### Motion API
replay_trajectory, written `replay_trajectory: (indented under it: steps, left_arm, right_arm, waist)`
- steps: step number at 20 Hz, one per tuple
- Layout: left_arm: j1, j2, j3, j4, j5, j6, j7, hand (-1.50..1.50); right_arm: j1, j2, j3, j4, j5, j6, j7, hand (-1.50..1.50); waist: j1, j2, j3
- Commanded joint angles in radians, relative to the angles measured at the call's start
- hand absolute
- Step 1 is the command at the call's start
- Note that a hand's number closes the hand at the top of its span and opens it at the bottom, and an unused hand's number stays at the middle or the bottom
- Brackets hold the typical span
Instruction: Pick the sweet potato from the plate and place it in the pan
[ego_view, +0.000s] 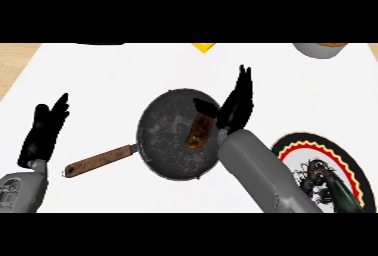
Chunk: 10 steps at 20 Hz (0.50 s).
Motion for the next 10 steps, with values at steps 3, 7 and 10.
replay_trajectory:
  steps: [3, 7, 10]
  left_arm:
    - [0.038, 0.027, 0.03, 0.002, 0.009, -0.011, 0.01, 0.0]
    - [0.056, 0.004, 0.046, 0.041, -0.002, 0.029, -0.028, 0.0]
    - [0.133, 0.022, 0.063, -0.018, 0.017, 0.011, -0.028, 0.0]
  right_arm:
    - [-0.007, 0.006, 0.044, 0.036, 0.011, -0.259, 0.124, -1.5]
    - [0.08, 0.006, 0.01, -0.048, 0.106, -0.243, 0.164, -1.5]
    - [0.229, 0.006, 0.008, -0.171, 0.182, -0.238, 0.157, -1.5]
  waist:
    - [-0.042, -0.02, -0.002]
    - [-0.109, -0.035, -0.004]
    - [-0.124, -0.044, -0.004]
